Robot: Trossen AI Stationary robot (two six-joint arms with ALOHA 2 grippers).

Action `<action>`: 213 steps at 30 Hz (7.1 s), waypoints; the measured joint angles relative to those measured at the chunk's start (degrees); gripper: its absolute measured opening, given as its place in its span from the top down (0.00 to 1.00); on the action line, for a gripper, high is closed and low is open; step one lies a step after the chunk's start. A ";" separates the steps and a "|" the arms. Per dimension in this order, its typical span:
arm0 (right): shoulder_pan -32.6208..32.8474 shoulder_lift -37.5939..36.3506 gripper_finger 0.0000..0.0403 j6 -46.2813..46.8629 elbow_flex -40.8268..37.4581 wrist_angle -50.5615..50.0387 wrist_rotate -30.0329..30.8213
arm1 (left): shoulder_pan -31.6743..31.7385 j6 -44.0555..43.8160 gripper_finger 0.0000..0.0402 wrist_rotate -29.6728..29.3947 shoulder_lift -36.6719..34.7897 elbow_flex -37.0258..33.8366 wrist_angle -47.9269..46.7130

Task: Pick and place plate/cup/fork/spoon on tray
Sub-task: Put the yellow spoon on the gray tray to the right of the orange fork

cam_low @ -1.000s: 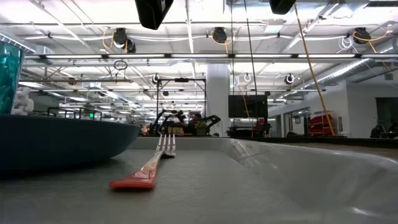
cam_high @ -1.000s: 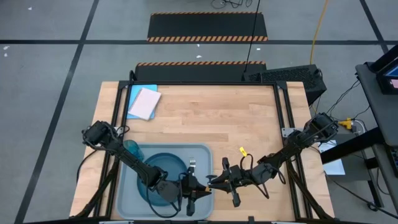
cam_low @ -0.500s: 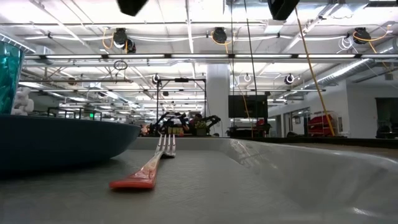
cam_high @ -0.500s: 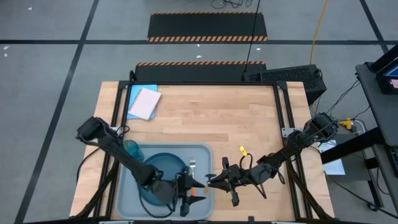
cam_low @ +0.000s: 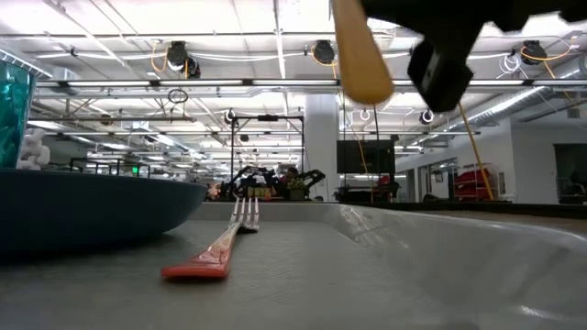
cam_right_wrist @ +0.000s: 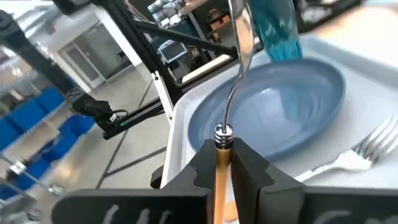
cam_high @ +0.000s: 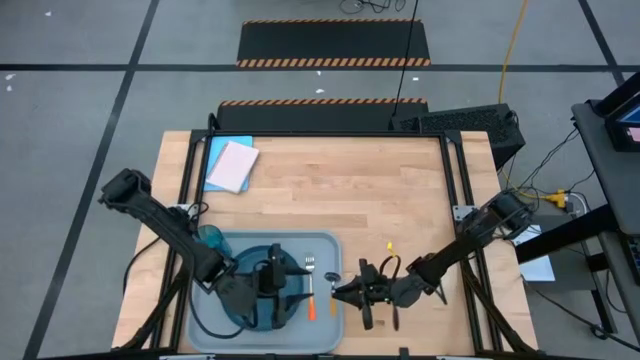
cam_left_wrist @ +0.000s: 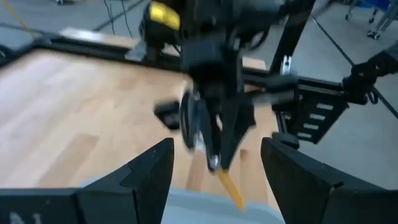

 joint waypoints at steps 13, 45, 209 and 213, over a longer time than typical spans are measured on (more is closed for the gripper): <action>-0.92 12.10 0.96 13.83 0.00 12.28 0.61 | -0.73 2.46 0.39 -0.53 -0.82 0.00 -0.65; -1.33 12.10 0.83 24.54 0.04 -3.49 4.92 | -1.51 3.73 0.39 -0.43 -0.82 0.00 1.34; -6.40 12.86 0.72 32.54 31.54 -71.32 11.15 | -1.01 7.23 0.39 1.41 -0.77 -0.02 4.75; -6.77 12.84 0.63 32.12 31.54 -69.77 5.64 | -1.01 7.23 0.39 1.41 -0.77 -0.02 4.60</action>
